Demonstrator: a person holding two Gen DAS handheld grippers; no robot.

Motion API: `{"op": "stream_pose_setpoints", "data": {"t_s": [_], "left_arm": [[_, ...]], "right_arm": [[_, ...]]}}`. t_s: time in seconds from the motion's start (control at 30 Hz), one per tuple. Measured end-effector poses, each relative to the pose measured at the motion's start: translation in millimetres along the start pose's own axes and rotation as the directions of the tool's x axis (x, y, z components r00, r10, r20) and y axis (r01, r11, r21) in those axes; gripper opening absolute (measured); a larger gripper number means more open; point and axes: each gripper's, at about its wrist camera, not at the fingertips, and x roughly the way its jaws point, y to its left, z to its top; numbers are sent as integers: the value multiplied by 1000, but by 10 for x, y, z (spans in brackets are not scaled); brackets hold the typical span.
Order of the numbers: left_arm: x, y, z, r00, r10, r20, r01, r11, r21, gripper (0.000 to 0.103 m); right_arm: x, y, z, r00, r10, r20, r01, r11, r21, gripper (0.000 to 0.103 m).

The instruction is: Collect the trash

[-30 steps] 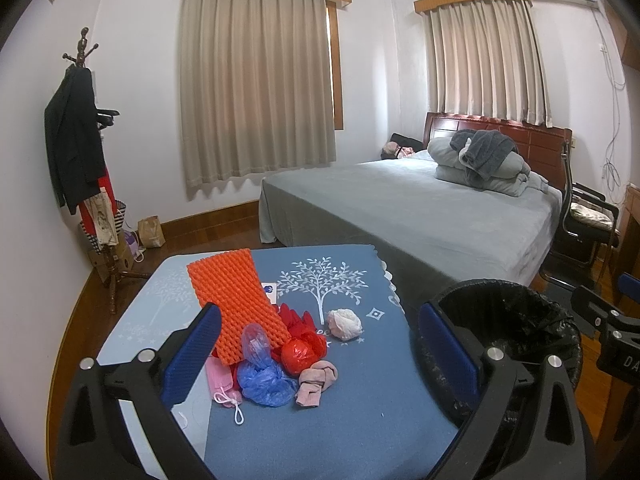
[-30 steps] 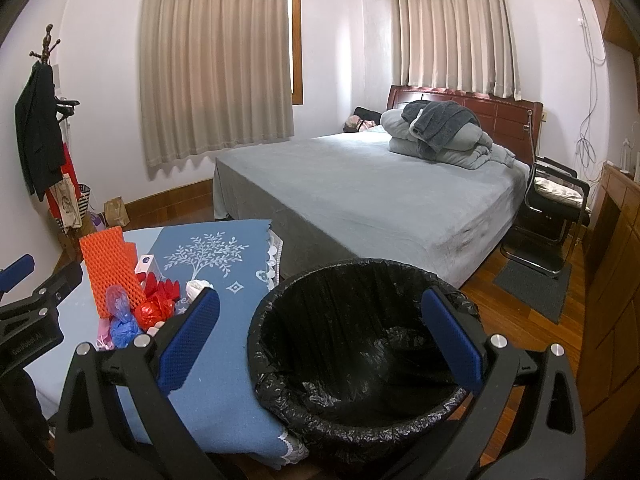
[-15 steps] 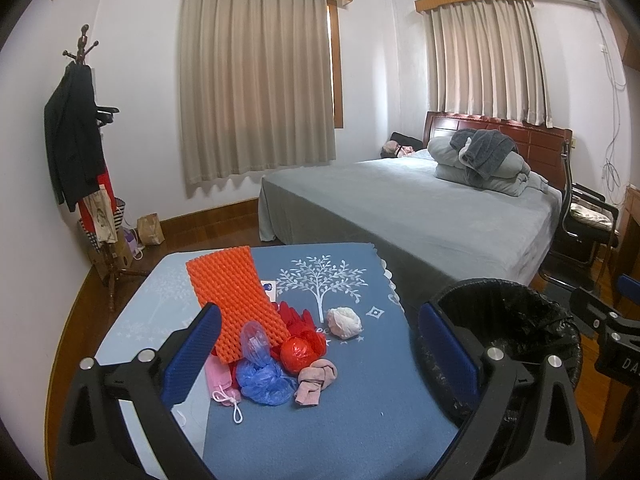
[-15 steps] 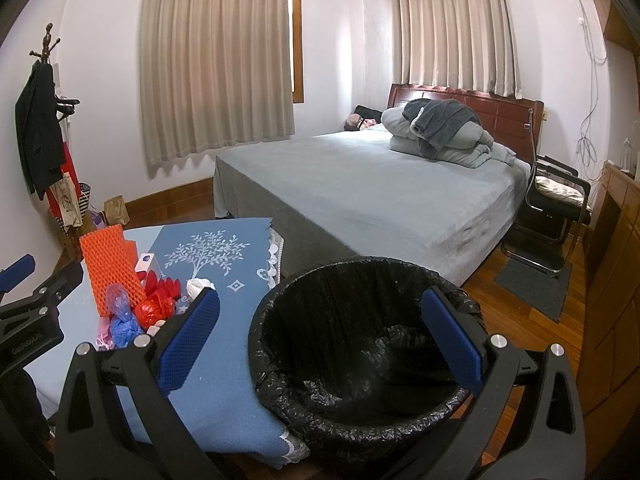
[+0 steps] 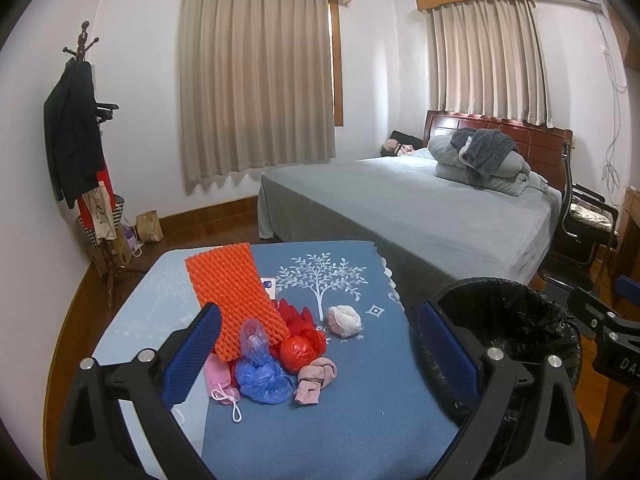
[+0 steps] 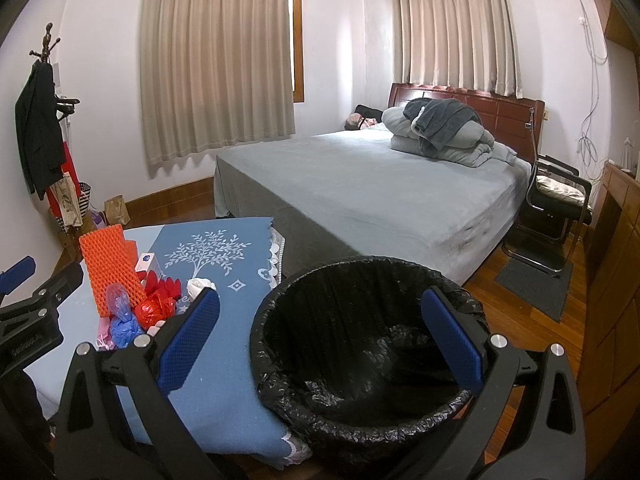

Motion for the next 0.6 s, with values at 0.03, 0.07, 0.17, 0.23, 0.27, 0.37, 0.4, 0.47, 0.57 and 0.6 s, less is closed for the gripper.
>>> {"op": "stream_pose_setpoints", "data": {"t_s": [0.03,0.07,0.17,0.23,0.27,0.37,0.4,0.47,0.57,0.6], "left_arm": [[6,3,6,1000,0,0,0,1000,0,97],[6,3,7,1000,0,-1,0,1000,0,97],[6,5,-2,1000,0,-1,0,1000,-1,97],[1,3,-17,1000,1,-2,-1,1000,-2,97],[-4,0,-27,1000,1,-4,-1,1000,-3,97],[21,16,-71,1000,8,-5,-8,1000,-2,97],[37,41,-81,1000,12,-6,-12,1000,-3,97],[85,92,-117,999,32,-4,-32,999,-8,97],[150,230,-172,997,77,-10,-77,997,-5,97],[187,280,-205,996,84,-20,-84,996,-7,97]], "right_arm": [[-10,-9,-47,1000,1,0,-1,1000,-1,98],[-21,-11,-55,1000,2,0,-2,1000,-3,98],[-42,18,-138,1000,7,1,-7,1000,-5,98],[34,94,-65,1000,9,1,-9,1000,-7,98],[55,102,-48,1000,12,2,-12,1000,-9,98],[161,179,-48,1000,23,6,-23,1000,-15,98],[159,171,-29,1000,25,7,-25,1000,-16,98],[230,229,-38,999,40,11,-40,999,-24,98],[361,315,-52,998,66,5,-66,997,-34,98],[398,340,-51,997,73,4,-72,997,-34,98]]}}
